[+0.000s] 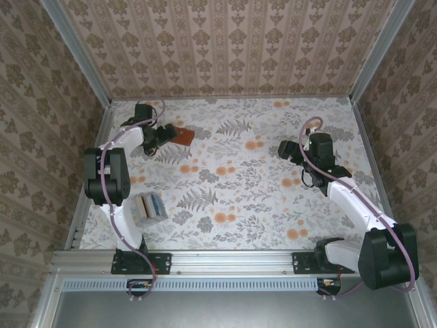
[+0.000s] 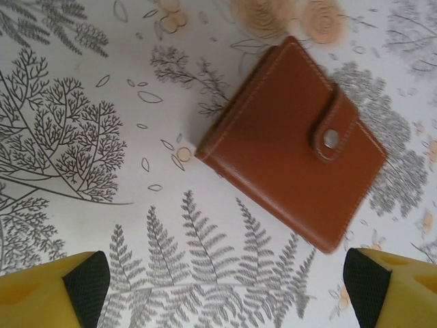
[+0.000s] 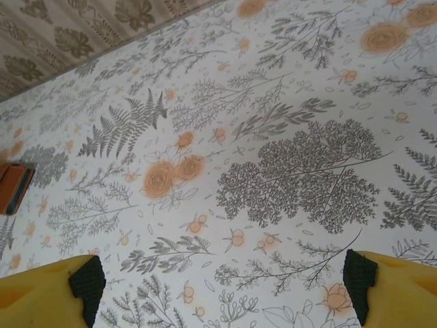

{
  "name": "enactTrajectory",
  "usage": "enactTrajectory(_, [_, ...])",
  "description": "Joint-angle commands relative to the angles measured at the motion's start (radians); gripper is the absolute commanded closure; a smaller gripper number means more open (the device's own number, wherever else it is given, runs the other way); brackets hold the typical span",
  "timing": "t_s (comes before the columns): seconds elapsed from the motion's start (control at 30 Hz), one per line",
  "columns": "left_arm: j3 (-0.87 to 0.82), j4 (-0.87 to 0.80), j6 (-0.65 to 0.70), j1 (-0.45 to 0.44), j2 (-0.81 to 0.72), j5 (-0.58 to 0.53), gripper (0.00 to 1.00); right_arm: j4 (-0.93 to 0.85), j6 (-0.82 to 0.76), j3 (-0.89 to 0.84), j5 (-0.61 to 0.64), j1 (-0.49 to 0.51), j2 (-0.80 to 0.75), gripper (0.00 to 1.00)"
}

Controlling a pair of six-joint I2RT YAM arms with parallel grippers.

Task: Put the credit cards into the card holder
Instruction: Move the storage box to the center of the table.

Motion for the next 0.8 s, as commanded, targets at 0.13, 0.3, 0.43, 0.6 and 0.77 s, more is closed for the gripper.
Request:
enactTrajectory(0.13, [0.113, 0.009, -0.158, -0.056, 0.115, -0.034, 0.12, -0.038, -0.007, 0.009, -0.014, 0.012, -0.02, 0.08])
enactTrajectory(0.3, [0.223, -0.089, -0.2, -0.09, 0.201, -0.153, 0.23, -0.087, 0.012, 0.036, -0.005, 0.018, -0.031, 0.08])
enactTrajectory(0.43, [0.248, -0.12, -0.149, -0.123, 0.241, -0.185, 0.52, -0.079, 0.014, 0.015, 0.02, 0.025, -0.058, 0.09])
enactTrajectory(0.6, [0.263, -0.185, -0.037, -0.178, 0.244, -0.223, 0.81, -0.057, 0.021, 0.0, 0.025, 0.031, -0.078, 0.1])
enactTrajectory(0.77, [0.101, -0.124, 0.04, -0.237, 0.11, -0.104, 0.95, -0.082, 0.017, 0.047, -0.004, 0.061, -0.034, 0.1])
